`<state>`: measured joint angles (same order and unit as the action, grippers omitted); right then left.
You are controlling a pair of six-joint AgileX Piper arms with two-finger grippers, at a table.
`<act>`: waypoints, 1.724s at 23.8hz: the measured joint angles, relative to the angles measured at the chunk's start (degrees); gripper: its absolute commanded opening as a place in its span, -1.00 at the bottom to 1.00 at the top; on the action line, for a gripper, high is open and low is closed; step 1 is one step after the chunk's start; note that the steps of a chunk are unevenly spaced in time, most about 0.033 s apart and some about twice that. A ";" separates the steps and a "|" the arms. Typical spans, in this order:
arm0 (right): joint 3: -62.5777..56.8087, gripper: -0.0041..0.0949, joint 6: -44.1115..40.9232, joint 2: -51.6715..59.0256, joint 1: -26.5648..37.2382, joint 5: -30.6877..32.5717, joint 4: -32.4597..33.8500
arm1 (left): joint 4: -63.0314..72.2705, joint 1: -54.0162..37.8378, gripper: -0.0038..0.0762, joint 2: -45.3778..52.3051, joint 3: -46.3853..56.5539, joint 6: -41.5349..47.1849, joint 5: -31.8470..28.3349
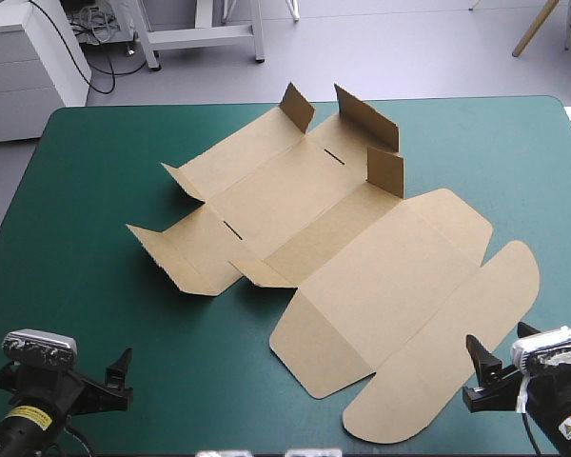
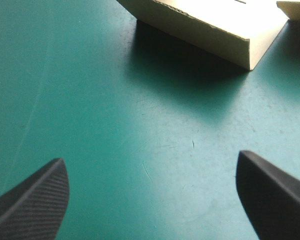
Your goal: Fold the box
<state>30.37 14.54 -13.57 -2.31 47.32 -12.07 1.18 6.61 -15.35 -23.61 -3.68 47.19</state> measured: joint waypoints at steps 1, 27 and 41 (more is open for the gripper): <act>0.00 0.38 0.00 0.00 0.00 0.00 0.00 | 0.00 0.00 0.68 0.00 0.00 0.00 0.00; 25.11 0.38 2.38 -29.50 0.00 7.11 1.35 | 0.02 0.00 0.68 -4.15 0.00 -0.10 0.05; 68.96 0.38 0.77 -68.97 0.00 23.41 0.99 | 0.07 0.00 0.68 -4.20 0.00 -0.10 0.05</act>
<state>99.32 15.31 -82.54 -2.31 70.74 -11.09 1.25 6.61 -19.55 -23.61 -3.78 47.24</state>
